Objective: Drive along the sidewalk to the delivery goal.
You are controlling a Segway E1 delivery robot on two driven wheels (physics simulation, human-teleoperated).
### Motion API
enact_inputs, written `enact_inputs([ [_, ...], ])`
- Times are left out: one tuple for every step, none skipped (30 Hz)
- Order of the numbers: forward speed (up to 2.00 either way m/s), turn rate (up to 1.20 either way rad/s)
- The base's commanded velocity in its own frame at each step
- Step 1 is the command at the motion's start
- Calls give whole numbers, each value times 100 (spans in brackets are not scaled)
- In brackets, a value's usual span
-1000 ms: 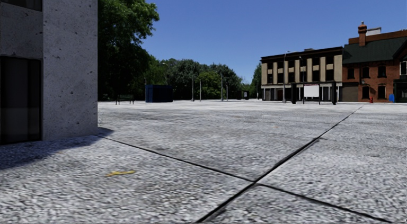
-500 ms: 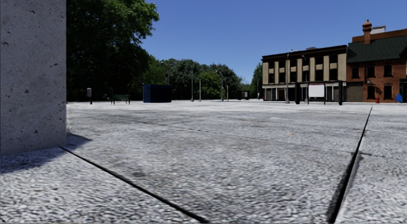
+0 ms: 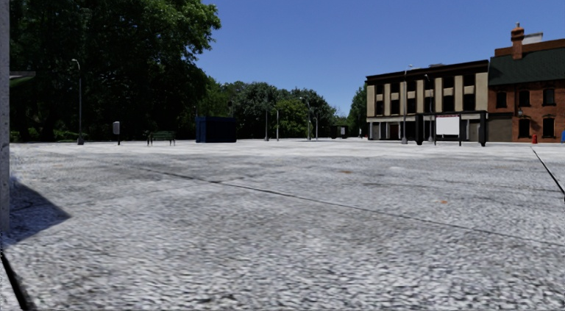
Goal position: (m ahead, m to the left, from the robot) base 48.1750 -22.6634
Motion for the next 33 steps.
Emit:
enact_inputs([
  [200,0],
  [200,0],
  [200,0],
  [200,0],
  [200,0],
  [200,0],
  [200,0],
  [200,0],
  [200,0],
  [200,0],
  [200,0],
  [200,0],
  [200,0],
  [200,0],
  [200,0],
  [200,0],
  [200,0],
  [200,0],
  [200,0],
  [200,0],
  [200,0],
  [200,0],
  [200,0],
  [200,0],
  [200,0],
  [200,0],
  [200,0],
  [200,0],
  [200,0],
  [200,0],
  [200,0],
  [200,0],
  [200,0],
])
